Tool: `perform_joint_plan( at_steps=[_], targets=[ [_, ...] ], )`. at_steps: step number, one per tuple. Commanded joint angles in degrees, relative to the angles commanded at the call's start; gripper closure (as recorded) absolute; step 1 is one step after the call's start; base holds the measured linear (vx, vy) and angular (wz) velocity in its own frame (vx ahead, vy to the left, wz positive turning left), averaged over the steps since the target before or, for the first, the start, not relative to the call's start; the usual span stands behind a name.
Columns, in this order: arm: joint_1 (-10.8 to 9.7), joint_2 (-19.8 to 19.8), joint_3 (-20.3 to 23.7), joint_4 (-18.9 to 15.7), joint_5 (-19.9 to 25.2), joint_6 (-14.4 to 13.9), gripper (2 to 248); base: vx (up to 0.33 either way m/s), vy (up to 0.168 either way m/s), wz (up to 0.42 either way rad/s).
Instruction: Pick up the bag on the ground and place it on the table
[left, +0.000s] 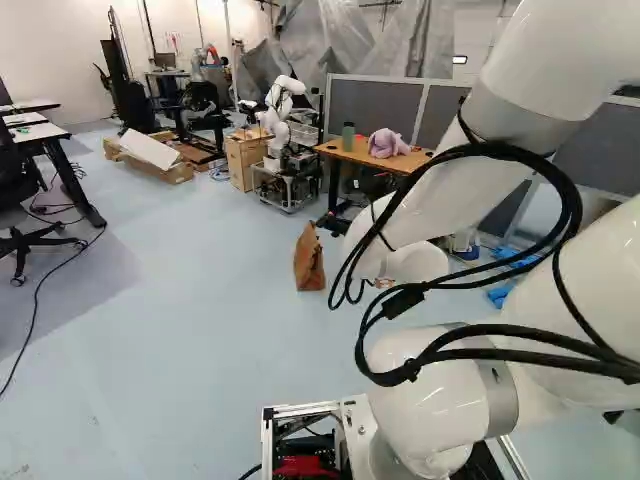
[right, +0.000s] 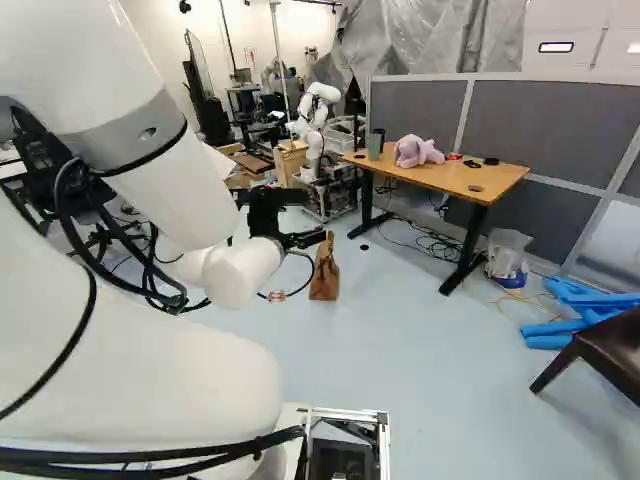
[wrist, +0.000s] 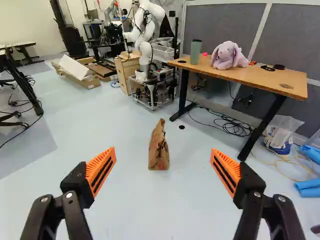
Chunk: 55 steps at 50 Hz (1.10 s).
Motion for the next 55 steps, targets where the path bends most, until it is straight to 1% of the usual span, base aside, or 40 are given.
perform_joint_plan(
  at_steps=[55],
  targets=[
    [0.0, 0.0, 0.0, 0.0, 0.0, 0.0, 3, 0.109, 0.0, -0.006]
  ],
)
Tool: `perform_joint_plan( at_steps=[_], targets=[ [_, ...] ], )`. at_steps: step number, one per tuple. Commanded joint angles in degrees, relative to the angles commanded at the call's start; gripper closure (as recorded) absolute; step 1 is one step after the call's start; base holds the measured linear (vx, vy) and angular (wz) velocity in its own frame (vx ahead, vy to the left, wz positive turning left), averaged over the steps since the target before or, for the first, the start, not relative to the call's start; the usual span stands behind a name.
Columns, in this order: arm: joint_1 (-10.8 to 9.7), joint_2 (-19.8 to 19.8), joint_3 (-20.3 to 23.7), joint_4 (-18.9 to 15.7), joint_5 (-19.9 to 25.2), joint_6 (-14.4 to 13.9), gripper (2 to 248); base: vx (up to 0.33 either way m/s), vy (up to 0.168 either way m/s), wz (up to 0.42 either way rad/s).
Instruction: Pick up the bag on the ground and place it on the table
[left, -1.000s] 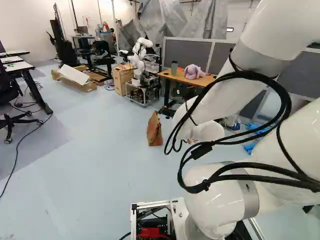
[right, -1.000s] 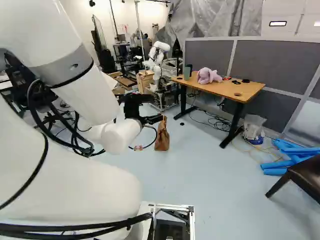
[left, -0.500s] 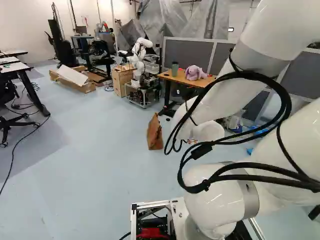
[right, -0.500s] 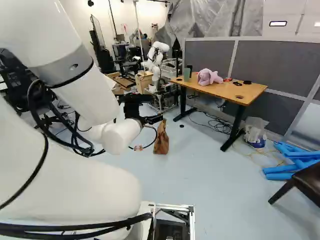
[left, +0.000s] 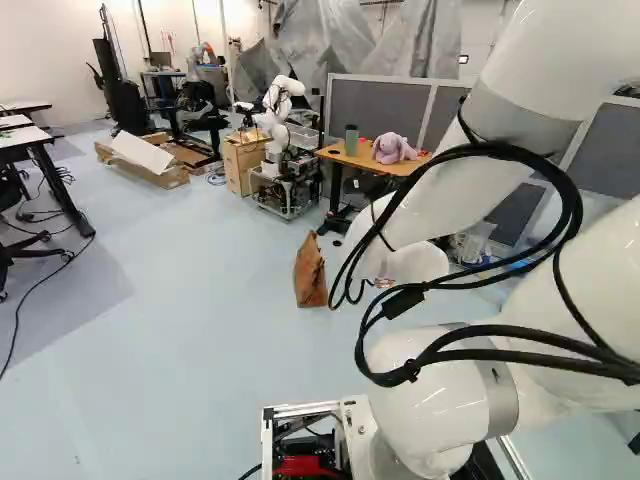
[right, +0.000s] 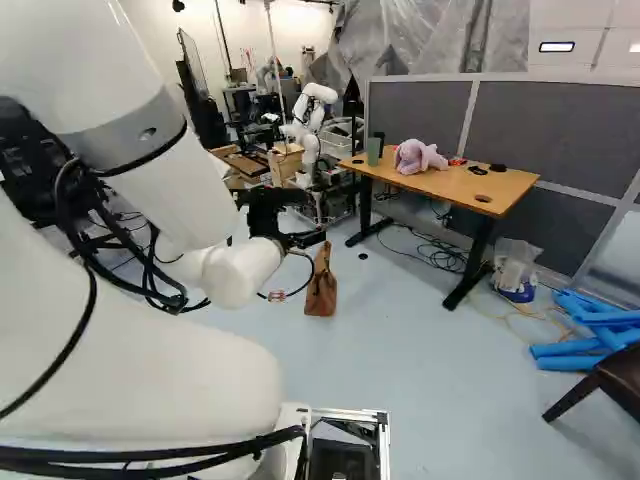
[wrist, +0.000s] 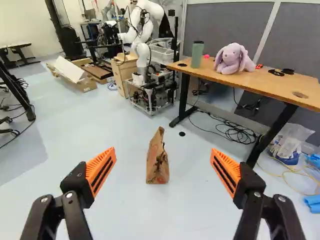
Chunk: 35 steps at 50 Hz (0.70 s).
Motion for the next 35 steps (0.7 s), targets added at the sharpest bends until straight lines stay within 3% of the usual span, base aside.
perform_joint_plan(
  at_steps=[35],
  targets=[
    [0.0, 0.0, 0.0, 0.0, 0.0, 0.0, 3, 0.111, 0.0, -0.004]
  ],
)
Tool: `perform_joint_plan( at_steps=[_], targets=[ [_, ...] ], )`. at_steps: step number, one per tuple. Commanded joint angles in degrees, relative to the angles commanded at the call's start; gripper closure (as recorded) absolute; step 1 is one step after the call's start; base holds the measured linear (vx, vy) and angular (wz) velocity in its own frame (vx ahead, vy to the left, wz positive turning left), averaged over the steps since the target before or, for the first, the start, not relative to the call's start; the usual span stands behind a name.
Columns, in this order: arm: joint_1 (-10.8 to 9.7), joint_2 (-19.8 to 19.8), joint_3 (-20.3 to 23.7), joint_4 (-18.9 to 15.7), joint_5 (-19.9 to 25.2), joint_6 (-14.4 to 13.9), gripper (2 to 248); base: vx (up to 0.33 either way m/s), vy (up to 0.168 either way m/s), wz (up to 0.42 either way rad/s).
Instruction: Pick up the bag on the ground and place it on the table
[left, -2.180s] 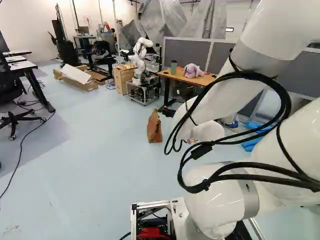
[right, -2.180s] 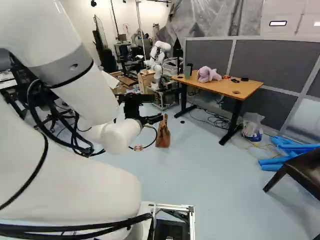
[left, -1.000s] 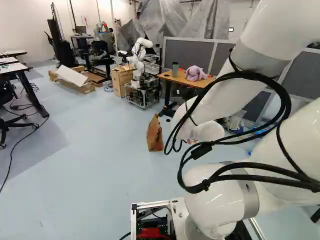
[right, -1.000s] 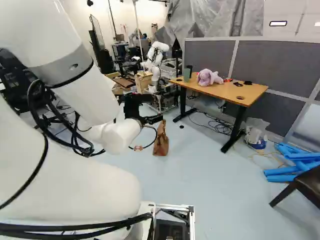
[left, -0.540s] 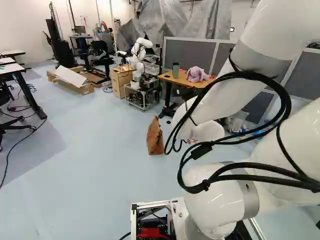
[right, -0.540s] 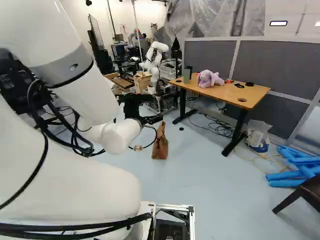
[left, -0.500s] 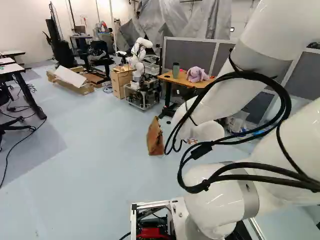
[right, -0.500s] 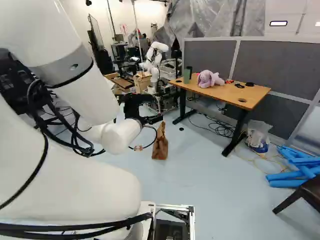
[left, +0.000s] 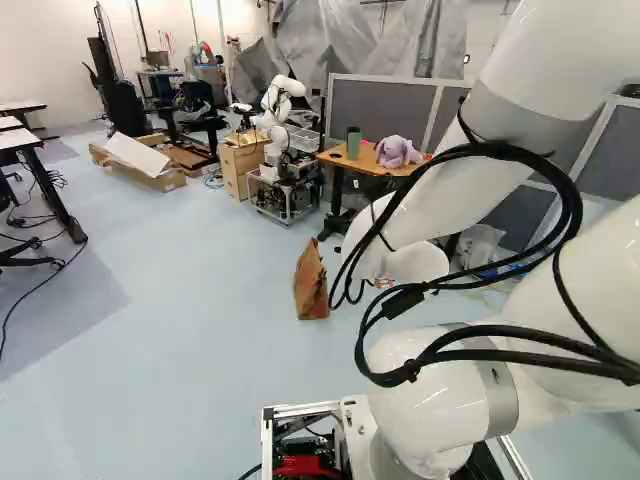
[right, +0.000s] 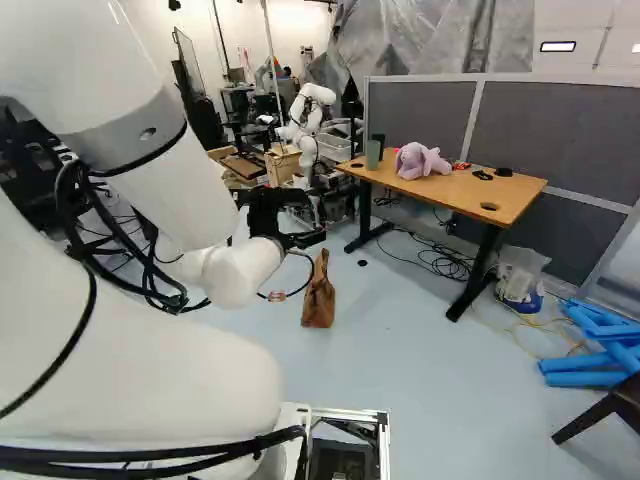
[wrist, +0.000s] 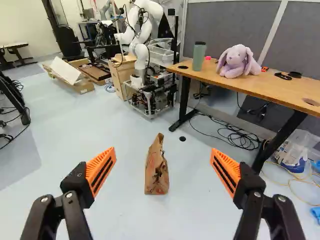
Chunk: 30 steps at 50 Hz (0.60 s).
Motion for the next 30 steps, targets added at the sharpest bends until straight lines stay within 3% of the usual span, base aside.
perform_joint_plan(
  at_steps=[30],
  targets=[
    [0.0, 0.0, 0.0, 0.0, 0.0, 0.0, 3, 0.111, -0.001, -0.005]
  ],
)
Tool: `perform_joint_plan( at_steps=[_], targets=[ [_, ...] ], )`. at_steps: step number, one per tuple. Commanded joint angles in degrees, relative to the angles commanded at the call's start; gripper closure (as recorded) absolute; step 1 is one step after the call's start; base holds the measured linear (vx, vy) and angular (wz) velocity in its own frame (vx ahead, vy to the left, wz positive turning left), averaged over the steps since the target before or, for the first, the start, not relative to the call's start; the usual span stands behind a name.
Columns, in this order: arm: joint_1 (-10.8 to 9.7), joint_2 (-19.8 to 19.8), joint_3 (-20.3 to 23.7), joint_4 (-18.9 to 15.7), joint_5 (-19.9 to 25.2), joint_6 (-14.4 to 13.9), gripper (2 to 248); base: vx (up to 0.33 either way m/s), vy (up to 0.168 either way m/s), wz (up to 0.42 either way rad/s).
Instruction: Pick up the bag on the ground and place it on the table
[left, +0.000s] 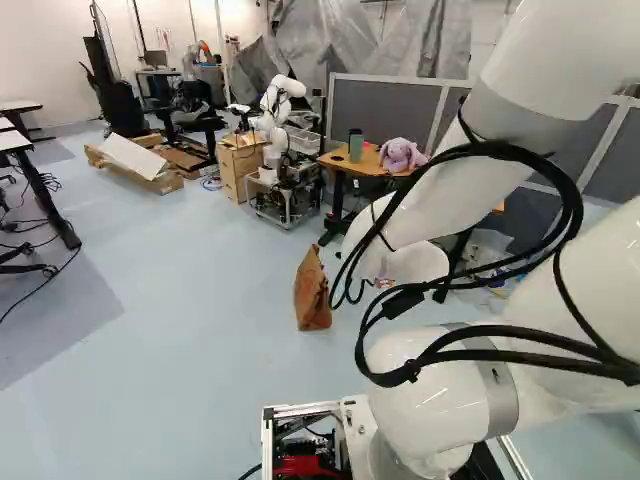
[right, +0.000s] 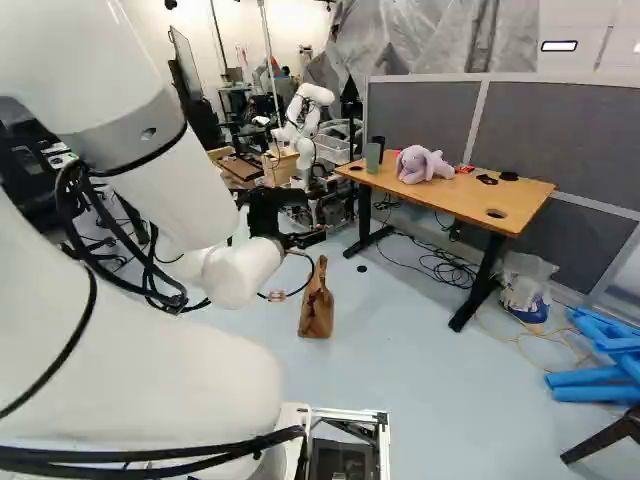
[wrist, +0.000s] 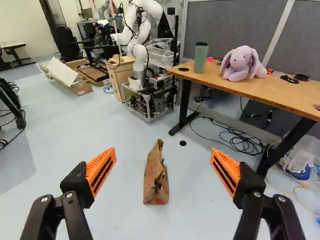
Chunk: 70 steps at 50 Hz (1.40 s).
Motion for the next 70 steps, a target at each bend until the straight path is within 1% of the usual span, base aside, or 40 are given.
perform_joint_plan(
  at_steps=[68, 70],
  targets=[
    [0.0, 0.0, 0.0, 0.0, 0.0, 0.0, 3, 0.11, 0.0, -0.004],
    [0.0, -0.75, -0.63, 0.0, 0.0, 0.0, 3, 0.091, 0.003, -0.014]
  ],
)
